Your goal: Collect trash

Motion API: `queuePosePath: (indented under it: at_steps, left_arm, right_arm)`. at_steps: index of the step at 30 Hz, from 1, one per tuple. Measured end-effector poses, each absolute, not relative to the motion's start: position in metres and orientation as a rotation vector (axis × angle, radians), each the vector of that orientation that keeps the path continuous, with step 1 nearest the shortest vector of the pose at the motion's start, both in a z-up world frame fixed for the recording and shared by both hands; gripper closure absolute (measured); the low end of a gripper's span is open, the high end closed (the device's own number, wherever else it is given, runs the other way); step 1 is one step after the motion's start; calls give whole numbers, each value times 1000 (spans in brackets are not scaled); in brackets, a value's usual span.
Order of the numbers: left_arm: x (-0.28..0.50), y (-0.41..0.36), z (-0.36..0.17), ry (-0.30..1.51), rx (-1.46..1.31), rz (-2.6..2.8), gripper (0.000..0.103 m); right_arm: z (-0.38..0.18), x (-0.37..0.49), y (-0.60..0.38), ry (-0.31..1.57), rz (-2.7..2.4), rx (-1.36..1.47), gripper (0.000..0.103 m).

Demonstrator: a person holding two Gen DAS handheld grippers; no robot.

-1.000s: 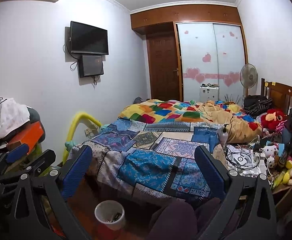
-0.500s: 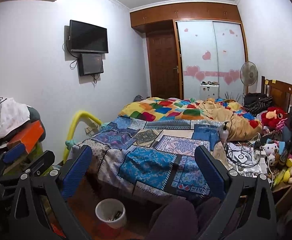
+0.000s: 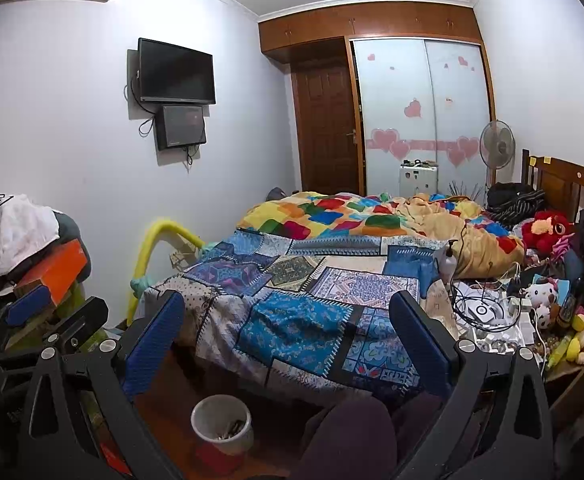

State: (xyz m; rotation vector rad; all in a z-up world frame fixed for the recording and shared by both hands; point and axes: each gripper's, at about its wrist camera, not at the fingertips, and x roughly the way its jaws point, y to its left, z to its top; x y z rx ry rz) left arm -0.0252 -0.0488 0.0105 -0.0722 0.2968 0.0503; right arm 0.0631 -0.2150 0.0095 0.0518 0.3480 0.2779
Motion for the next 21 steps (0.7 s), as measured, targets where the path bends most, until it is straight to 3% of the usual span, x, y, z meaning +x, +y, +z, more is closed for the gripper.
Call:
queuePosePath:
  at_steps: [21]
  left_arm:
    - [-24,-46,7,312,-88,38,1]
  right_arm:
    - [6,63,-214,374,275,55,1]
